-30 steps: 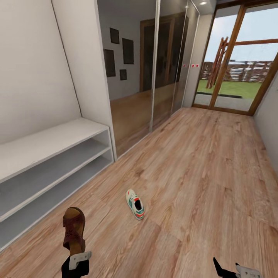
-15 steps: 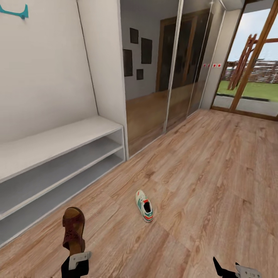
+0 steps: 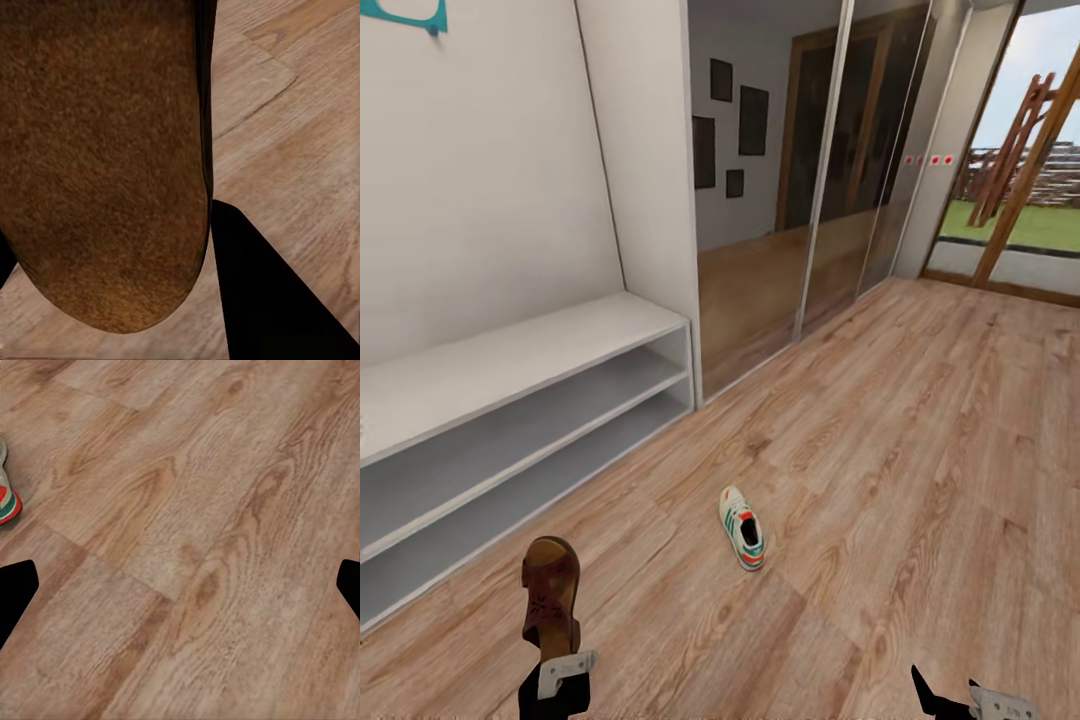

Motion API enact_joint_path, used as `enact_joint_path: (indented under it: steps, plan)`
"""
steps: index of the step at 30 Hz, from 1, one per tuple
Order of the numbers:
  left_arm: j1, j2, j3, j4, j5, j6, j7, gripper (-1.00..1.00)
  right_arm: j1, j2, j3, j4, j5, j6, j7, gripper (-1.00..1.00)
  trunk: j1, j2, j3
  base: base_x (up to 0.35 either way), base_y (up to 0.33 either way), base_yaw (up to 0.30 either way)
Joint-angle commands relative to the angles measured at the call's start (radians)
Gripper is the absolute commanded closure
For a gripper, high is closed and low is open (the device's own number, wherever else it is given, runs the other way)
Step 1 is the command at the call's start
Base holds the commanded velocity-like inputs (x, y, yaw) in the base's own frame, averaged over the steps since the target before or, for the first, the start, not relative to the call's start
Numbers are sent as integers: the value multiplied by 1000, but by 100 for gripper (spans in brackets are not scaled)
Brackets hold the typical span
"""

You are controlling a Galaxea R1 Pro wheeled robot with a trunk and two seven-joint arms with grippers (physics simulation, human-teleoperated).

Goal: Pick up the two gym shoes and the two sandals from the corridor floor and place them onto the hallstand (shoe rack) in the corridor, making sure they are on the rack and not on the floor. Arrange them so the two gym shoes are next to each other and the two sandals are next to each other.

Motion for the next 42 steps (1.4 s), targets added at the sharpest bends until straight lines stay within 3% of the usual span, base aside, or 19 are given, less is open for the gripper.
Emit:
enact_joint_path:
  steps: [1,28,35,42]
  plan:
    - [-1,-1,8,0,-14,-3,-1,100,-1,0,-9,1,9,-4,5,-100,0,0,-2,5,-66,139]
    - [-1,-1,8,-1,-3,-3,1,100,-1,7,-8,1,9,-4,5,-100,0,0,-30,126,-226,215]
    - [-1,1,7,-1,48,-5,-3,100,-1,7,-8,1,9,-4,5,-100,0,0,-37,311,26,226]
    - [-1,3,6,-2,59,-5,-8,100,-1,7,-8,1,9,-3,5,-100,0,0,-44,165,262,226]
